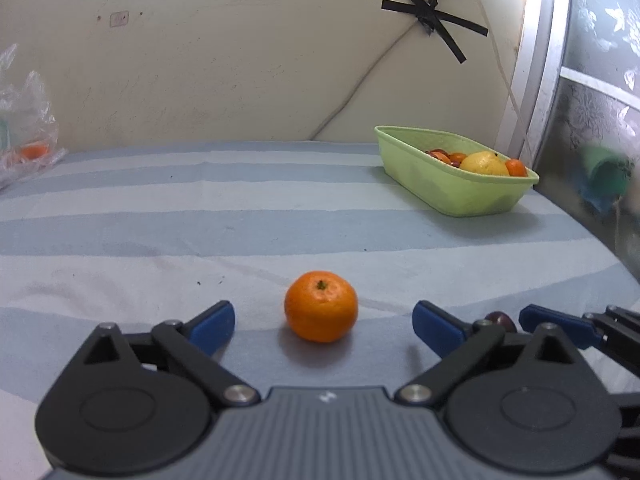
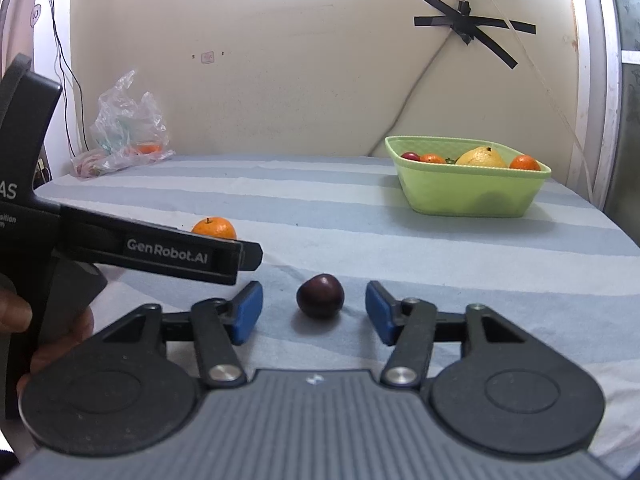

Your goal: Organize fruits

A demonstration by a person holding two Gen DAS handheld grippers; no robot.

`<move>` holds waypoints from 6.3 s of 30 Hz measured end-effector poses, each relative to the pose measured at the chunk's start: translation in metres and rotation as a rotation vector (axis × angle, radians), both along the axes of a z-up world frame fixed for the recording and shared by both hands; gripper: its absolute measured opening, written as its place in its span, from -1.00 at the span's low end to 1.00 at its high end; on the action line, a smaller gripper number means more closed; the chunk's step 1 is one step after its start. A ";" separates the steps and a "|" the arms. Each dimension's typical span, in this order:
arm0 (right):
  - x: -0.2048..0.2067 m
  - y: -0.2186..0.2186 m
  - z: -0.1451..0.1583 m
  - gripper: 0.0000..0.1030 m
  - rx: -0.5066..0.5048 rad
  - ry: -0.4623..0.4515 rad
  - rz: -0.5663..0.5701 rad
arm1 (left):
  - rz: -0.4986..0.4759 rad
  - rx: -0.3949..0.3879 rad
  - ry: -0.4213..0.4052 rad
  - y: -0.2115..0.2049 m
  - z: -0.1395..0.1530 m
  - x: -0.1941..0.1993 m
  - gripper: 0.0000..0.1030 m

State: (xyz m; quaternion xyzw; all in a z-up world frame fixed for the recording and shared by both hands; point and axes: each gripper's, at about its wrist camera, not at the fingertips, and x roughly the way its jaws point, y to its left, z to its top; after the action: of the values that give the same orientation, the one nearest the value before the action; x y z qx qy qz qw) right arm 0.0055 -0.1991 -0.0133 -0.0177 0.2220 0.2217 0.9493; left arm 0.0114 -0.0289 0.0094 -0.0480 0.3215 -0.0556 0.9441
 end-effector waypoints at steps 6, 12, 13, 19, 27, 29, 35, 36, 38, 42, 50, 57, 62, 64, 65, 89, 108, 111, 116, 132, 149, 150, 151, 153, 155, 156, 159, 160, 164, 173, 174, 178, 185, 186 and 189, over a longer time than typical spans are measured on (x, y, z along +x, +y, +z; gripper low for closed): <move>0.002 -0.002 -0.001 0.17 0.007 0.010 0.006 | -0.003 0.011 0.006 -0.003 0.000 0.000 0.99; 0.003 -0.002 -0.001 0.18 0.010 0.014 0.008 | 0.000 0.014 0.007 -0.004 0.000 0.000 1.00; 0.003 -0.002 -0.001 0.18 0.010 0.015 0.009 | 0.001 0.016 0.008 -0.004 0.000 0.001 1.00; 0.004 -0.003 -0.001 0.19 0.012 0.018 0.012 | 0.006 0.014 0.008 -0.003 0.000 0.002 1.00; 0.004 -0.003 -0.001 0.20 0.014 0.019 0.012 | 0.015 0.003 0.006 -0.001 0.000 0.000 1.00; 0.004 -0.004 -0.001 0.20 0.014 0.019 0.012 | 0.015 0.008 0.007 -0.001 -0.001 0.000 1.00; 0.004 -0.004 -0.001 0.20 0.014 0.019 0.013 | 0.015 0.012 0.008 -0.002 -0.001 0.000 1.00; 0.004 -0.004 -0.002 0.20 0.014 0.019 0.013 | 0.015 0.011 0.008 -0.002 -0.001 0.000 1.00; 0.005 -0.004 -0.001 0.21 0.014 0.019 0.014 | 0.015 0.011 0.008 -0.002 -0.001 0.000 1.00; 0.005 -0.004 -0.001 0.21 0.014 0.020 0.014 | 0.015 0.010 0.008 -0.002 -0.001 0.000 1.00; 0.005 -0.004 -0.001 0.25 0.015 0.020 0.014 | 0.015 0.011 0.008 -0.002 -0.001 0.000 1.00; 0.005 -0.004 -0.002 0.27 0.017 0.019 0.012 | 0.015 0.011 0.008 -0.002 -0.001 0.000 1.00; 0.005 -0.005 -0.002 0.27 0.017 0.020 0.013 | 0.016 0.010 0.008 -0.002 -0.001 0.000 1.00; 0.005 -0.005 -0.002 0.27 0.018 0.020 0.012 | 0.016 0.011 0.008 -0.002 -0.001 0.000 1.00; 0.004 -0.004 -0.002 0.27 0.018 0.020 0.013 | 0.016 0.011 0.008 -0.001 -0.001 0.000 1.00; 0.005 -0.005 -0.002 0.28 0.018 0.021 0.009 | 0.023 0.028 0.014 -0.003 -0.001 0.000 1.00; 0.004 -0.005 -0.001 0.28 0.019 0.022 0.007 | 0.021 0.044 0.019 -0.003 -0.002 0.001 1.00; 0.004 -0.005 -0.001 0.28 0.019 0.022 0.008 | 0.032 0.043 0.018 -0.003 -0.002 0.001 1.00; 0.004 -0.005 -0.001 0.28 0.019 0.022 0.008 | 0.040 0.039 0.019 -0.001 -0.002 0.001 1.00; 0.004 -0.005 -0.001 0.28 0.020 0.022 0.008 | 0.040 0.044 0.020 -0.002 -0.002 0.001 1.00; 0.004 -0.004 -0.001 0.28 0.020 0.024 0.006 | 0.040 0.046 0.021 -0.003 -0.002 0.001 1.00; 0.004 -0.004 -0.001 0.28 0.020 0.024 0.006 | 0.040 0.047 0.021 -0.003 -0.002 0.001 1.00; 0.004 -0.004 -0.001 0.28 0.020 0.023 0.005 | 0.040 0.047 0.021 -0.003 -0.002 0.001 1.00; 0.004 -0.004 -0.001 0.28 0.021 0.023 0.005 | 0.040 0.047 0.021 -0.003 -0.002 0.001 1.00; 0.004 -0.004 -0.002 0.28 0.022 0.021 0.005 | 0.040 0.046 0.021 -0.003 -0.002 0.001 1.00; 0.003 -0.003 -0.002 0.28 0.022 0.021 0.005 | 0.041 0.047 0.021 -0.004 -0.002 0.001 1.00; 0.003 -0.004 -0.002 0.28 0.023 0.021 0.006 | 0.052 0.044 0.020 -0.002 -0.003 0.001 1.00; 0.004 -0.004 -0.002 0.28 0.023 0.021 0.006 | 0.053 0.042 0.020 -0.002 -0.003 0.001 0.99; 0.003 -0.003 -0.002 0.28 0.023 0.020 0.005 | 0.053 0.048 0.021 -0.002 -0.004 0.001 1.00; 0.003 -0.004 -0.002 0.28 0.022 0.022 0.007 | 0.052 0.051 0.022 -0.001 -0.003 0.000 1.00; 0.003 -0.004 -0.001 0.28 0.022 0.022 0.007 | 0.052 0.051 0.022 -0.001 -0.003 0.000 1.00; 0.003 -0.004 -0.002 0.31 0.023 0.022 0.008 | 0.052 0.051 0.022 -0.001 -0.003 0.000 1.00; 0.003 -0.005 -0.001 0.40 0.027 0.021 0.009 | 0.052 0.052 0.022 -0.001 -0.002 0.000 1.00; 0.002 -0.005 -0.001 0.40 0.028 0.021 0.009 | 0.052 0.052 0.022 -0.001 -0.002 0.000 1.00; 0.002 -0.004 -0.002 0.40 0.027 0.021 0.009 | 0.052 0.052 0.022 -0.001 -0.002 0.001 1.00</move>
State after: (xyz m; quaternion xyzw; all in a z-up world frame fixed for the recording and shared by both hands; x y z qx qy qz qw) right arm 0.0079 -0.2033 -0.0148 -0.0035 0.2289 0.2293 0.9461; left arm 0.0122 -0.0302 0.0069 -0.0322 0.3318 -0.0223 0.9425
